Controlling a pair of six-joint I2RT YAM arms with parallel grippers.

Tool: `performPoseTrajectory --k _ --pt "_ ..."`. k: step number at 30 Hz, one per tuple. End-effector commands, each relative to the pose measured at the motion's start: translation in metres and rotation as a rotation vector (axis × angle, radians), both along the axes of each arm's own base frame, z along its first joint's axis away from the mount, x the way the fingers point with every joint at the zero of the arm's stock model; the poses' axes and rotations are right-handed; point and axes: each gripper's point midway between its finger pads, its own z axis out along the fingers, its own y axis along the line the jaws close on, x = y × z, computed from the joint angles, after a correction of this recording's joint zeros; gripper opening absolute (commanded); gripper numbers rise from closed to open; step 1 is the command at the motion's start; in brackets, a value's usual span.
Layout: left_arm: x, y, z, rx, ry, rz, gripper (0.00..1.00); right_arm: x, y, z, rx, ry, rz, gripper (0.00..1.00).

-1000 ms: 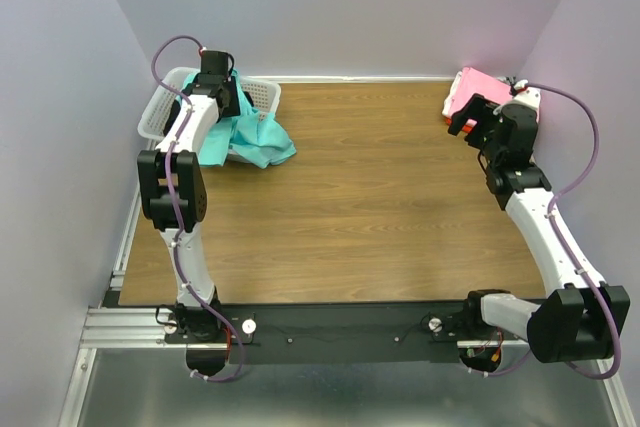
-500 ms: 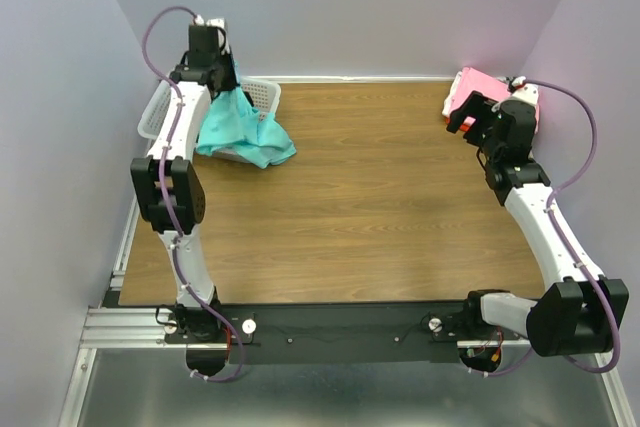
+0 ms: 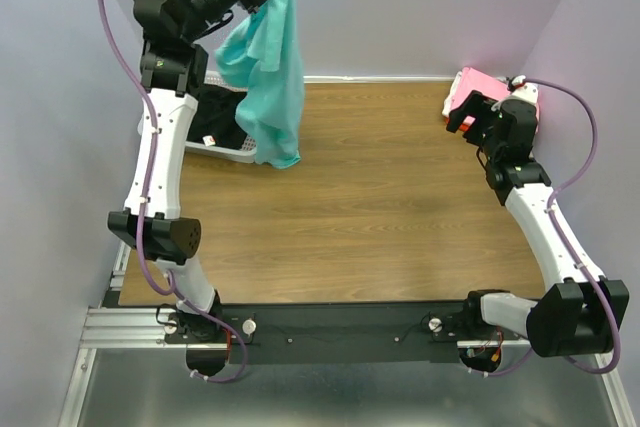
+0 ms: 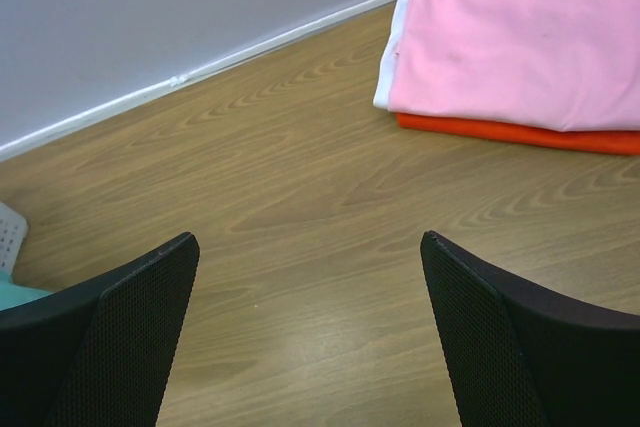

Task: Fold and stack the t-shirts
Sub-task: Grab the tshirt from the pile, then move the tshirt to the center of the board

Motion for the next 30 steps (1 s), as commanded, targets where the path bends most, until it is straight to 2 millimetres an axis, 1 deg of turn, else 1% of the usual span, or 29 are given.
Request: performPoseTrajectory --k 1,2,3,4,5,7,9,10,12,13,14,16,17,18,19,20,21,22,23,24,25,26,27,28,29,30 --pt "-0.079 -0.041 0.059 -0.11 -0.185 -0.354 0.0 -0.007 -0.001 0.01 -0.007 -0.017 0.009 0.98" --pt "-0.089 -0.051 0.066 -0.143 -0.208 -0.414 0.0 -0.007 -0.002 0.011 -0.007 -0.02 0.007 0.98" --pt "-0.096 -0.055 0.072 -0.159 -0.223 -0.443 0.0 -0.008 -0.001 0.009 -0.006 -0.014 0.007 0.98" --pt "-0.111 -0.055 0.086 -0.175 -0.269 -0.468 0.0 -0.011 -0.001 0.008 -0.003 -0.014 0.005 0.98" --pt "-0.112 -0.059 0.087 -0.187 -0.297 -0.493 0.0 -0.012 -0.002 0.008 -0.002 -0.014 0.003 0.98" --pt "-0.122 -0.063 0.088 -0.221 -0.313 -0.547 0.0 -0.015 -0.003 0.006 -0.001 -0.01 -0.004 0.98" --pt "-0.116 -0.066 0.083 -0.236 -0.285 -0.553 0.0 -0.016 -0.003 0.006 -0.004 -0.01 -0.008 0.98" --pt "-0.104 -0.069 0.071 -0.234 -0.243 -0.549 0.0 -0.017 -0.004 0.007 -0.004 -0.012 -0.01 0.98" --pt "-0.094 -0.073 0.057 -0.22 -0.214 -0.539 0.0 -0.019 -0.006 0.007 -0.011 -0.01 -0.016 0.98" --pt "-0.071 -0.078 0.03 -0.206 -0.145 -0.518 0.0 -0.02 -0.006 0.007 -0.011 -0.01 -0.019 0.98" --pt "-0.066 -0.079 0.02 -0.2 -0.119 -0.507 0.0 -0.021 -0.006 0.005 -0.011 -0.004 -0.021 0.98" --pt "-0.039 -0.08 -0.015 -0.185 -0.031 -0.459 0.0 -0.023 -0.007 0.001 -0.014 0.009 -0.02 0.98" --pt "-0.009 -0.077 -0.058 -0.164 0.076 -0.404 0.0 -0.024 -0.006 -0.002 -0.014 0.016 -0.018 0.98" --pt "0.012 -0.075 -0.098 -0.155 0.171 -0.361 0.16 -0.026 -0.006 -0.007 -0.014 0.029 -0.017 0.98" --pt "0.026 -0.071 -0.12 -0.146 0.221 -0.318 0.28 -0.028 -0.007 -0.011 -0.015 0.038 -0.018 0.98" --pt "0.046 -0.067 -0.158 -0.119 0.335 -0.26 0.38 -0.03 -0.006 -0.015 -0.013 0.048 -0.019 0.98" --pt "0.062 -0.062 -0.186 -0.054 0.353 -0.186 0.45 -0.032 -0.006 -0.019 -0.013 0.057 -0.017 0.98" --pt "0.081 -0.054 -0.207 -0.016 0.391 -0.084 0.61 -0.035 -0.005 -0.028 -0.01 0.077 -0.012 0.98" --pt "0.093 -0.051 -0.262 0.064 0.558 -0.028 0.65 -0.038 -0.005 -0.035 -0.011 0.102 -0.007 0.98" --pt "0.099 -0.046 -0.285 0.156 0.557 0.017 0.66 -0.04 -0.003 -0.038 -0.012 0.113 0.003 0.98" --pt "0.105 -0.04 -0.305 0.2 0.595 0.067 0.67 -0.042 0.0 -0.045 -0.008 0.132 0.022 0.97" --pt "0.101 -0.036 -0.333 0.253 0.673 0.086 0.68 -0.047 0.002 -0.056 -0.008 0.168 0.032 0.97" --pt "0.099 -0.034 -0.344 0.291 0.684 0.106 0.68 -0.05 0.004 -0.062 -0.004 0.19 0.041 0.96" --pt "0.095 -0.03 -0.365 0.347 0.703 0.133 0.69 -0.053 0.008 -0.072 0.014 0.221 0.061 0.95" --pt "0.088 -0.027 -0.369 0.374 0.713 0.141 0.69 -0.06 0.011 -0.085 0.026 0.266 0.071 0.94" --pt "0.084 -0.025 -0.376 0.395 0.724 0.145 0.69 -0.063 0.014 -0.093 0.042 0.293 0.084 0.92"
